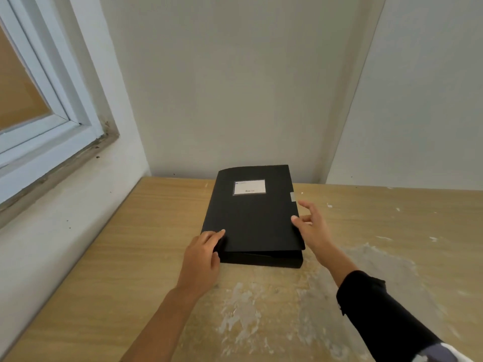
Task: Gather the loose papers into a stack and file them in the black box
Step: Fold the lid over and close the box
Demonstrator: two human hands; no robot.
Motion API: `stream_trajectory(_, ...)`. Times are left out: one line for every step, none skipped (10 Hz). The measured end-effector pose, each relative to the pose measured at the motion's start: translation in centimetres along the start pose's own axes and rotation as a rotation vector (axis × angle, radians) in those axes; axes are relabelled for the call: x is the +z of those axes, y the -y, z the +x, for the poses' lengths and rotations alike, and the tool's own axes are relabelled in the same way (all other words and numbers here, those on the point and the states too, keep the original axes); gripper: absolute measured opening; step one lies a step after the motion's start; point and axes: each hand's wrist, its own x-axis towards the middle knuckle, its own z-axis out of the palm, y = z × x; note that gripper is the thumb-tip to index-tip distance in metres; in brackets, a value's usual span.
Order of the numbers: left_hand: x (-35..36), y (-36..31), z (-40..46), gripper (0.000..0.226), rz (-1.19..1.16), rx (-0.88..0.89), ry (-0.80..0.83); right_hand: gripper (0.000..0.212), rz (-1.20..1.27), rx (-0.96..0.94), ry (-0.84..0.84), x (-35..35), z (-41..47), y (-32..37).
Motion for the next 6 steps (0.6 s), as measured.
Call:
stream_trajectory(0.1,0.0,0.4,0.045,0.080,-0.001,0.072,0.044,-0.481,-0.137,0.043,0.4,0.5,-0.3)
stream_trajectory(0.2,-0.1,0.9,0.042,0.077,-0.005,0.182,0.045,-0.756,-0.182,0.058,0.9,0.9,-0.9)
stream_trajectory(0.0,-0.3,1.3,0.052,0.090,-0.018,0.286,0.041,-0.881,-0.229,0.051,1.6,0.8,-0.9)
stream_trajectory(-0.4,-0.3,1.8,0.056,0.150,-0.010,0.309,0.036,-0.884,-0.245,0.103,2.2,0.7,-0.8)
stream_trajectory(-0.5,0.0,2.1,0.052,0.178,0.009,0.338,0.032,-0.993,-0.181,0.222,2.9,0.2,-1.4)
stream_trajectory(-0.5,0.2,2.1,0.050,0.195,0.022,0.338,0.044,-0.835,-0.116,0.159,3.0,0.3,-0.9)
